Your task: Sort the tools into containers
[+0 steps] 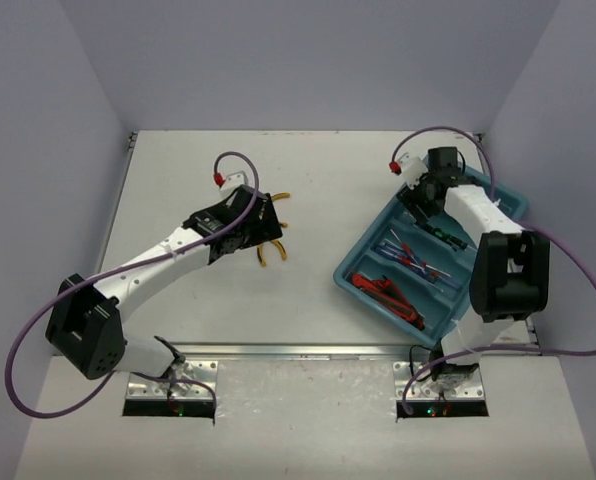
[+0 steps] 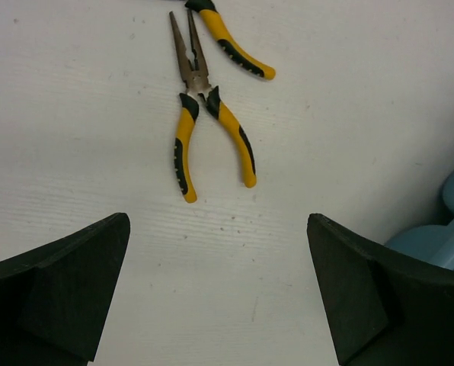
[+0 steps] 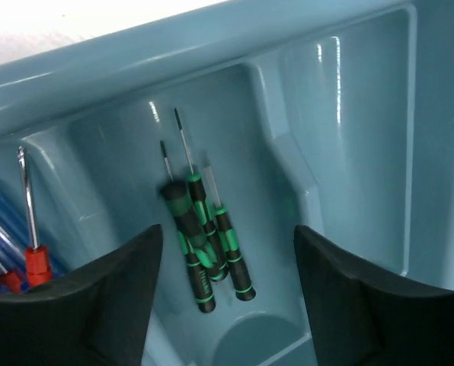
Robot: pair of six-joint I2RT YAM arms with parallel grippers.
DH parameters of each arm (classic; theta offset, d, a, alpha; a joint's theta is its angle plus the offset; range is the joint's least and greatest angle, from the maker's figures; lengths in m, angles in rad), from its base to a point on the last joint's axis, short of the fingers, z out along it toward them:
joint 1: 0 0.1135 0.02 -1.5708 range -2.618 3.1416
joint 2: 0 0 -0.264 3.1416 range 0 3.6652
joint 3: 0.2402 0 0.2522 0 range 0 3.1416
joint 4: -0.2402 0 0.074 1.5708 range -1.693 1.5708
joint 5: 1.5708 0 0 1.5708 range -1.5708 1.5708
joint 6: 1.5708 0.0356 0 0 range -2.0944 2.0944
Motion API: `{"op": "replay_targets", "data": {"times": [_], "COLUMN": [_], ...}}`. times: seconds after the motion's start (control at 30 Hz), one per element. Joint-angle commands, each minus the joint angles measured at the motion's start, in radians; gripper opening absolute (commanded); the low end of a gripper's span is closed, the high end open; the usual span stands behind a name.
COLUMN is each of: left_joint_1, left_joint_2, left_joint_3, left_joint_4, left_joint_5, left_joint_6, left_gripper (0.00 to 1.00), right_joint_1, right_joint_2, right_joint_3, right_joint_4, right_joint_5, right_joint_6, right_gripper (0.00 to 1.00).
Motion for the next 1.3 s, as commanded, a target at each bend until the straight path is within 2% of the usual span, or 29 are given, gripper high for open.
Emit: {"op": "replay_targets", "data": {"times": [0.0, 0.07, 0.1, 0.17, 0.23, 0.3, 0.33, 0.43, 0.5, 0.57, 0.83, 1.0, 1.07, 1.2, 1.27], "left_joint_1": [0.009, 0.010, 0.009, 0.009, 0.009, 0.009, 0.009, 0.009, 0.012, 0.018, 0.032, 0.036, 0.036, 0.036, 0.031], "left_joint_2": [0.041, 0.059, 0.069, 0.092, 0.126, 0.169, 0.181, 0.235, 0.275, 0.319, 0.433, 0.485, 0.475, 0.454, 0.410], "left_joint_3": [-0.022, -0.046, -0.063, -0.080, -0.082, -0.079, -0.077, -0.063, -0.046, -0.012, 0.065, 0.069, 0.049, 0.022, 0.002], "left_joint_4": [-0.010, 0.015, 0.027, 0.035, 0.040, 0.049, 0.057, 0.073, 0.093, 0.090, 0.112, 0.109, 0.123, 0.136, 0.145], "left_joint_5": [-0.023, 0.000, 0.011, 0.017, 0.021, 0.034, 0.046, 0.050, 0.035, 0.029, -0.008, 0.010, 0.021, 0.040, 0.064], "left_joint_6": [-0.010, 0.022, 0.039, 0.053, 0.063, 0.071, 0.078, 0.084, 0.086, 0.082, 0.053, 0.049, 0.046, 0.052, 0.066], "left_gripper": [1.00, 1.00, 1.00, 1.00, 0.98, 0.95, 0.92, 0.86, 0.85, 0.79, 0.68, 0.34, 0.27, 0.04, 0.00], "right_joint_1": [0.003, 0.008, 0.016, 0.050, 0.119, 0.157, 0.154, 0.123, 0.129, 0.156, 0.190, 0.190, 0.190, 0.190, 0.190], "right_joint_2": [-0.024, -0.047, -0.056, -0.087, -0.126, -0.200, -0.224, -0.286, -0.263, -0.238, -0.305, -0.365, -0.384, -0.401, -0.406], "right_joint_3": [0.098, 0.165, 0.208, 0.280, 0.291, 0.251, 0.223, 0.075, 0.060, 0.075, -0.003, -0.044, -0.051, -0.067, -0.086], "right_joint_4": [-0.036, -0.080, -0.115, -0.189, -0.211, -0.173, -0.145, 0.030, 0.067, 0.034, 0.060, 0.075, 0.089, 0.146, 0.198], "right_joint_5": [0.002, -0.002, 0.003, 0.034, 0.053, -0.034, -0.128, -0.623, -0.763, -0.760, -0.750, -0.752, -0.760, -0.825, -0.885], "right_joint_6": [0.060, 0.155, 0.244, 0.347, 0.410, 0.618, 0.733, 0.812, 0.914, 0.926, 0.911, 0.902, 0.908, 0.949, 0.985], "right_gripper": [0.73, 0.76, 0.89, 0.99, 0.99, 0.99, 0.99, 0.99, 0.94, 0.86, 0.79, 0.83, 0.88, 0.96, 0.99]}}
